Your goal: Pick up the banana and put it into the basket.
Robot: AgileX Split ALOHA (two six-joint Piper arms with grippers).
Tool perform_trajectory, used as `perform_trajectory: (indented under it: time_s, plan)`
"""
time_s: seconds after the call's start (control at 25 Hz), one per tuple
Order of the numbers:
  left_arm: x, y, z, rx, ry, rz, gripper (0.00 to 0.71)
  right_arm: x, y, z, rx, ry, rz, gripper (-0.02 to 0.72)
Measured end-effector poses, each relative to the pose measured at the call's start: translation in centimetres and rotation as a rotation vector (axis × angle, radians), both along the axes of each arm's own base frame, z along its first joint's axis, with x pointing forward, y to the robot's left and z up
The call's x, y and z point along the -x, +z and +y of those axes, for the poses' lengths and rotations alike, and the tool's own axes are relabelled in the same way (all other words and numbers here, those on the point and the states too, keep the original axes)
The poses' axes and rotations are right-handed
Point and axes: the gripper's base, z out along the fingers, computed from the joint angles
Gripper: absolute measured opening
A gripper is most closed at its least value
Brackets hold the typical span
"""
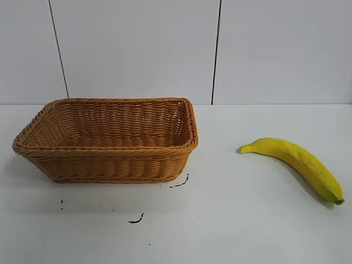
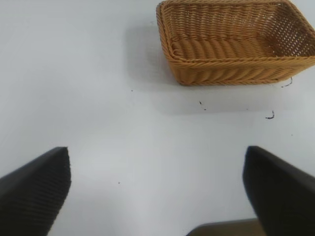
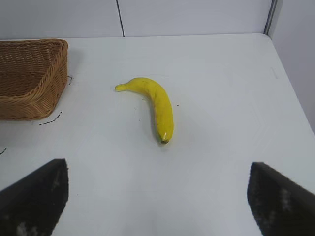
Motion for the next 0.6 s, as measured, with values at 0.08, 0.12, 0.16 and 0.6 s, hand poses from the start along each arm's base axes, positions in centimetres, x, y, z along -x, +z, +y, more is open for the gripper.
perform_trajectory:
  time_s: [0.08, 0.12, 0.16, 0.6]
  plan:
    - [0.00, 0.00, 0.00, 0.000, 0.000, 0.000, 0.690, 0.00, 0.00, 0.00, 0.000, 0.000, 0.000, 0.692]
    - [0.00, 0.00, 0.00, 0.000, 0.000, 0.000, 0.690, 0.00, 0.00, 0.00, 0.000, 0.000, 0.000, 0.692]
    - [0.00, 0.00, 0.00, 0.000, 0.000, 0.000, 0.690, 0.00, 0.00, 0.00, 0.000, 0.000, 0.000, 0.692]
    - [0.00, 0.00, 0.00, 0.000, 0.000, 0.000, 0.690, -0.31, 0.64, -0.01, -0.003, -0.003, 0.017, 0.692]
